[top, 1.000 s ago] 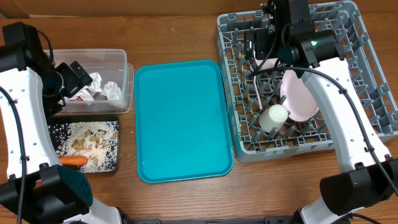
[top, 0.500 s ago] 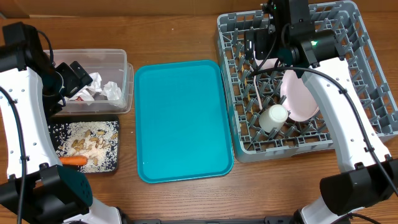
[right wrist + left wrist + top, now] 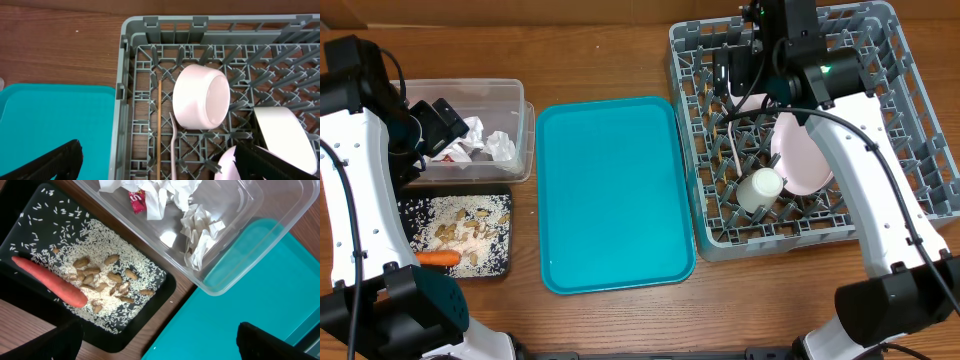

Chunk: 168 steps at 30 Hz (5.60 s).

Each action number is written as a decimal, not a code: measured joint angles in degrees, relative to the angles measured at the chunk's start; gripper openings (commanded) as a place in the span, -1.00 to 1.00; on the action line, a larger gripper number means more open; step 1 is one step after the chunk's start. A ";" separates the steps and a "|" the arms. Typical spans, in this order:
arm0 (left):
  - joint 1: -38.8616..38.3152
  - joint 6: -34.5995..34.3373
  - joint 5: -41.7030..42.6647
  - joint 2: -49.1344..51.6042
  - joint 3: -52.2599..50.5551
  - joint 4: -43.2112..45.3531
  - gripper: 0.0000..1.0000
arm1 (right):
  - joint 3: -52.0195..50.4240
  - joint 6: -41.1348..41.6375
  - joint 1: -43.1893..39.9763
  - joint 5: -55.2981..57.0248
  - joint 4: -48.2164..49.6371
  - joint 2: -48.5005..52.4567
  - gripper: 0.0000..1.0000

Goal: Sort waste into correct bins and load items into the dishwasher

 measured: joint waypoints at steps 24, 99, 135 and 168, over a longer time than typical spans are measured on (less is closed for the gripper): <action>0.00 0.00 -0.02 0.00 0.00 0.00 1.00 | -14.80 -0.02 -0.13 1.38 0.87 -55.93 1.00; 0.00 0.00 0.42 0.00 0.00 0.00 0.99 | -104.48 -5.38 -12.02 -5.57 52.13 -100.06 1.00; 0.00 0.00 0.42 0.00 0.00 0.00 1.00 | -104.48 -5.60 -14.64 -5.57 52.15 -100.06 1.00; -21.53 0.00 0.50 -32.06 -0.20 -0.04 1.00 | -104.48 -5.62 -14.64 -5.57 52.13 -100.06 1.00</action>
